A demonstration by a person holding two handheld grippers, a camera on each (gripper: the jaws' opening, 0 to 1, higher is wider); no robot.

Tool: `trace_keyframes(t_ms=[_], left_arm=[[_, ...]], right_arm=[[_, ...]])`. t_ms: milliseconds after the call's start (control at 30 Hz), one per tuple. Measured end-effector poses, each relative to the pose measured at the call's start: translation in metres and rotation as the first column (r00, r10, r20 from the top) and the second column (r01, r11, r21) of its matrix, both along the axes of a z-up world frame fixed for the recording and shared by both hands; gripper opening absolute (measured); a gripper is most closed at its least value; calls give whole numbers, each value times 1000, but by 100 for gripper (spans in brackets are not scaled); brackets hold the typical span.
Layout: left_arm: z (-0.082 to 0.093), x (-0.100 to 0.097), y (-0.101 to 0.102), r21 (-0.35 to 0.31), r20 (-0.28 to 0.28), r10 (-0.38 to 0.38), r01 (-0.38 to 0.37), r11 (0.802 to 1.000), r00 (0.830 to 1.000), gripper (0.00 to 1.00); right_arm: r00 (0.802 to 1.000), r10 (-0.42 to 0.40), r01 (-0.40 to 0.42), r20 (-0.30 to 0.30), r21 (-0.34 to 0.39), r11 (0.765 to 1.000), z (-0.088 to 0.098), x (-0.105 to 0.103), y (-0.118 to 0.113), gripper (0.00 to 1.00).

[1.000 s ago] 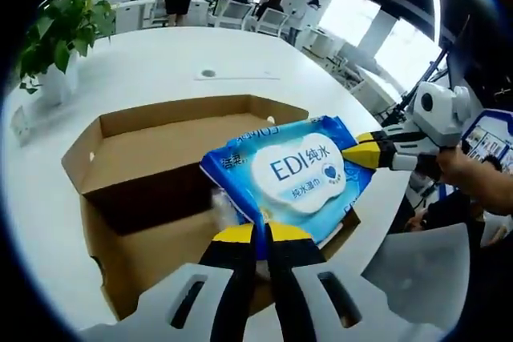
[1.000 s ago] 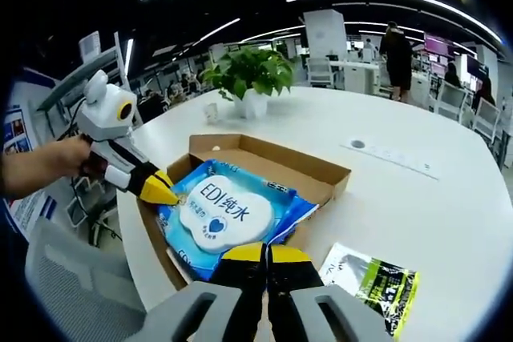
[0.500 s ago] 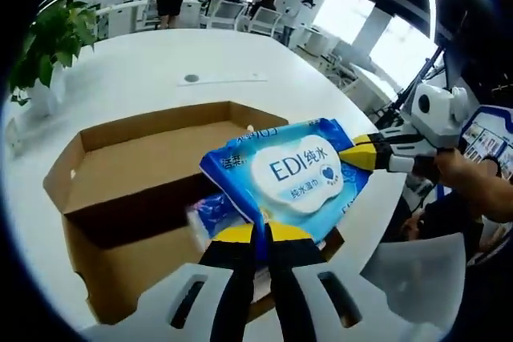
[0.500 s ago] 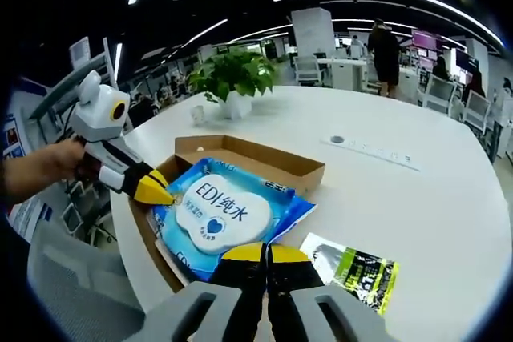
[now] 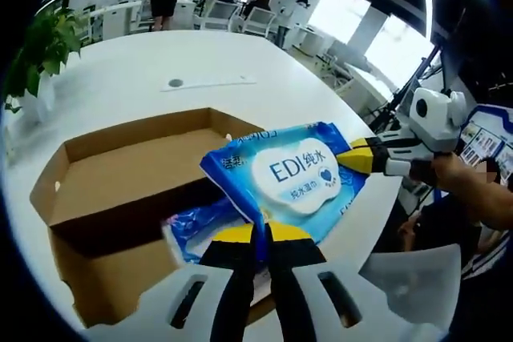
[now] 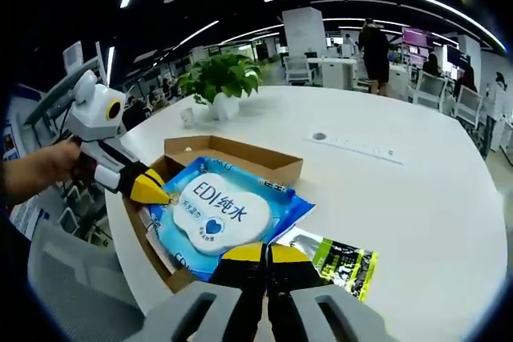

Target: Operate the shoe box by opening the lid, removing the specified soft item, and placing it in the target area until the item is outside and the box remains undamaged.

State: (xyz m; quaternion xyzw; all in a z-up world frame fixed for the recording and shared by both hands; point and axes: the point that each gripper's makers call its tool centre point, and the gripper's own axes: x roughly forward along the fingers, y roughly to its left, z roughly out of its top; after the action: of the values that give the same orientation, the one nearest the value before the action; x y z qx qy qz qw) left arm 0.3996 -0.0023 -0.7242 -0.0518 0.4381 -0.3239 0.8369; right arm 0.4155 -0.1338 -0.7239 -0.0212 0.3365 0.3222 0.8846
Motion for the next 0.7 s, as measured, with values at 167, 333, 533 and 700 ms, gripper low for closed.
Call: trace_keyframes(t_ms=[167,333,533,700], left_arm=[[1,1,-12,1,1,-10,10,1000,1000,2],[2,3,-25,-1,4,-17,17,1000,1000,2],[4,4,-40,-3,13,-25,25,1000,1000,2],[4,4,-54,-8,19,-32,32,999,999,2]], right_arm=[[1000,-9,9,-2,-4,1000,-1,0,-11,0],[1000,-22,22,-5,-3,1000,0,3,-24,0],[999,-33,33,3,-9,999,0,4,-38,0],[999,-48,48,5,-14,999,0,4,-54,0]])
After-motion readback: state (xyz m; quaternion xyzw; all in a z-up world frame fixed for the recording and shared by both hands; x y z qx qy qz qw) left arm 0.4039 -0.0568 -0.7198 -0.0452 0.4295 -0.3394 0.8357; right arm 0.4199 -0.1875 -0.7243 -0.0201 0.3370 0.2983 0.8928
